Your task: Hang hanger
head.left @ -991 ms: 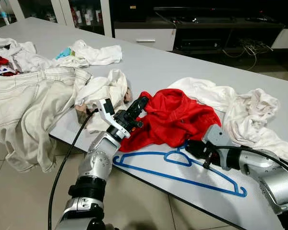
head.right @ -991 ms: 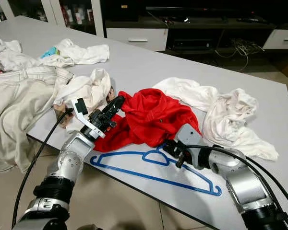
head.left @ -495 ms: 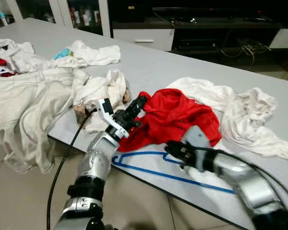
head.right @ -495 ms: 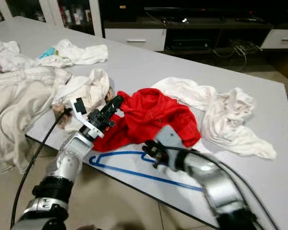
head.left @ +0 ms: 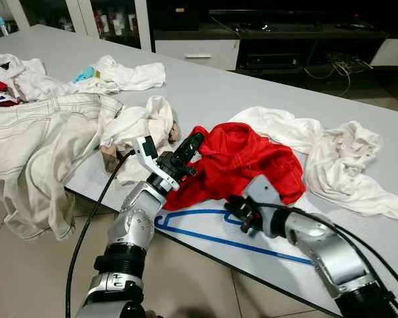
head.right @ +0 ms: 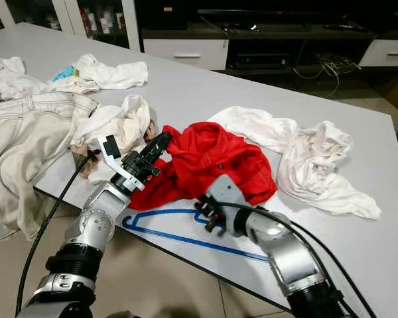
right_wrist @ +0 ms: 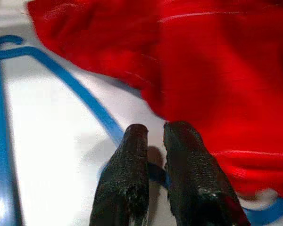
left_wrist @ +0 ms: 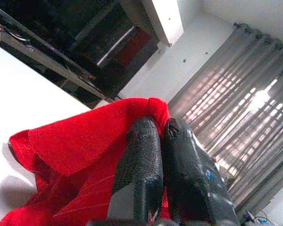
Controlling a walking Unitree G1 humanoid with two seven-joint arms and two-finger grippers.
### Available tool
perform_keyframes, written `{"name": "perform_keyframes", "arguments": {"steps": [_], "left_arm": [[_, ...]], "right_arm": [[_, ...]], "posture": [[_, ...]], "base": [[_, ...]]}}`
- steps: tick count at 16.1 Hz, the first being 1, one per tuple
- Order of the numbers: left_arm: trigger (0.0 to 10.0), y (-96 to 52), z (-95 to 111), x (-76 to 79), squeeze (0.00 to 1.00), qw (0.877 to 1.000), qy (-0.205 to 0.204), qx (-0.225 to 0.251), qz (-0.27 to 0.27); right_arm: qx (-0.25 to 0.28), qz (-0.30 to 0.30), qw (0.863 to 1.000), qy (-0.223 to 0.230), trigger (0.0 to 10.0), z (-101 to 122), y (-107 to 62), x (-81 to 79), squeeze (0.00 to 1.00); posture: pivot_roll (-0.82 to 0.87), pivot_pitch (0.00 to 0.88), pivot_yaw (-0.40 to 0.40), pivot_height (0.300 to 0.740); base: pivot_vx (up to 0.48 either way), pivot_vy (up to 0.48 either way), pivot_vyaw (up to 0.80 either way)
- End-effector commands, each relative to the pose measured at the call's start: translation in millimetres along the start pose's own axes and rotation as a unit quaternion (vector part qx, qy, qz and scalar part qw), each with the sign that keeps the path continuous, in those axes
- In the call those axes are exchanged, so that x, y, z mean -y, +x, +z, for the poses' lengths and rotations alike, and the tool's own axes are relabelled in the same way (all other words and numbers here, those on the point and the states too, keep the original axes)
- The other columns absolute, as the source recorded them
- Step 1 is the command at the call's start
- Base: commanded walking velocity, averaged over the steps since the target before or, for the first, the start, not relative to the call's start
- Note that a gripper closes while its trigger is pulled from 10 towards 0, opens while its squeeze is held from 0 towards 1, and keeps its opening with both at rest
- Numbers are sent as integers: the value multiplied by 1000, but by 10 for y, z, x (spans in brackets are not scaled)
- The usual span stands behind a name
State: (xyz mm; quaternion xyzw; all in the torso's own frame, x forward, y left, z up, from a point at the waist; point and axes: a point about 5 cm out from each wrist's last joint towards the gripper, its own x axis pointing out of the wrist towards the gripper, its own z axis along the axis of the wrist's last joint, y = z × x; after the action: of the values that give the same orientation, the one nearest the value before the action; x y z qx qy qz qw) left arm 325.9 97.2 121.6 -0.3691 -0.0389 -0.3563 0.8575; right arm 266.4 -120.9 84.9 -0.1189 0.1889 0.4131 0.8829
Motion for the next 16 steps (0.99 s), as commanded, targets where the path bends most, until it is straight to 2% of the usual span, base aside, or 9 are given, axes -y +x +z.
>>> {"name": "perform_keyframes", "arguments": {"steps": [1,8,16], "left_arm": [[0,34,6,10,0,1000,6,-2,1],[0,38,-10,12,0,1000,4,-4,0],[0,37,-8,14,0,1000,6,-4,-1]], "right_arm": [[8,10,1000,-2,10000,28,-3,-31,271],[22,59,998,14,10000,12,-81,-125,275],[22,135,989,48,10000,-23,-278,-223,282]], "posture": [[-39,0,-10,740],[-45,0,-9,740],[-48,0,-7,740]], "base": [[0,0,0],[0,0,0],[0,0,0]]}}
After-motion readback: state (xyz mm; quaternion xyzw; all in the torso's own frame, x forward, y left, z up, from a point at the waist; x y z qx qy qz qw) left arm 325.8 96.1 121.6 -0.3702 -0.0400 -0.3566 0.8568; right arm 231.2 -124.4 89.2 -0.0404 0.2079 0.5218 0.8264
